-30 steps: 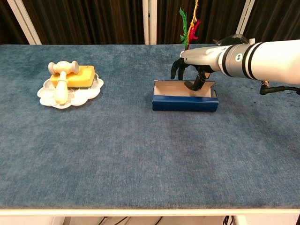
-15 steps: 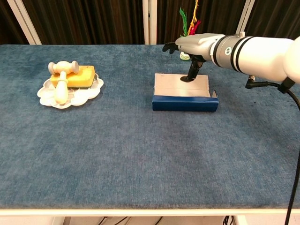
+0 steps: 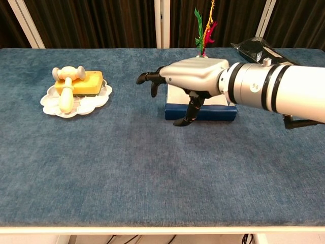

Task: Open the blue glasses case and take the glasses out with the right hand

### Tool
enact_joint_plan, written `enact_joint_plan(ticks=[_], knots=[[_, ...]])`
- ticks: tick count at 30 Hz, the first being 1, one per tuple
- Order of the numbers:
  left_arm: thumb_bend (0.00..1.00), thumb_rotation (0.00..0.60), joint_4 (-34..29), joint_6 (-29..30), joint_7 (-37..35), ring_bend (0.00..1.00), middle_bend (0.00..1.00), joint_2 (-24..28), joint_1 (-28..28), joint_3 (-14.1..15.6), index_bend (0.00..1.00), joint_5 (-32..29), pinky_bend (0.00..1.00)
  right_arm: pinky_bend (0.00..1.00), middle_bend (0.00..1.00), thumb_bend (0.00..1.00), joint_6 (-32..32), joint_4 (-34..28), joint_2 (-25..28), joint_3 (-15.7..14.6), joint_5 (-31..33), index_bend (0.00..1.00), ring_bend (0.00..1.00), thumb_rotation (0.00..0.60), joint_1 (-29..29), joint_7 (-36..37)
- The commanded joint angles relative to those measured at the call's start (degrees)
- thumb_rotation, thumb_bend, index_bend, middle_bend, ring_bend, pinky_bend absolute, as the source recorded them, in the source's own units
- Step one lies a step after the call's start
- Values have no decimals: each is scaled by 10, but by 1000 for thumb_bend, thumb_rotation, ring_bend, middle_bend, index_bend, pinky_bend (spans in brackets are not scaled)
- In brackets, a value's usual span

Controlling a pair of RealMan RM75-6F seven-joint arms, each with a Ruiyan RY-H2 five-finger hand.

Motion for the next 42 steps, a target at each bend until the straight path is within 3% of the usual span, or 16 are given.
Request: enact_joint_plan(ticks=[1,8,18,23,29,37,42], knots=[[36,600,1,1,-2,0,65,-1,2,0,212,-1,0,0,230,177,-14,24,-26,2,9,63,0,597,10,-19],[36,600,8,6,-9,0,65,-4,5,2,212,1,0,0,273,185,0,20,-22,-15,20,63,0,596,4,-72],[36,600,11,9,-10,0,65,-7,4,2,212,9,0,0,316,193,56,-74,80,-70,1,63,0,596,-48,-122],[37,600,11,7,-9,0,65,-7,1,0,212,9,0,0,181,222,113,-107,122,-73,-54,64,0,597,-96,-59],[37,600,16,1,-15,0,65,-8,-1,-2,212,4,0,0,217,373,153,-112,180,-64,-47,38,0,596,-156,38],[37,600,21,-10,-16,0,65,-12,-9,-4,212,2,0,0,251,609,70,-49,194,-43,38,0,0,596,-174,118],[36,600,18,-11,-14,0,65,-10,-9,-4,212,1,0,0,251,652,26,0,170,-31,60,0,0,596,-171,137]])
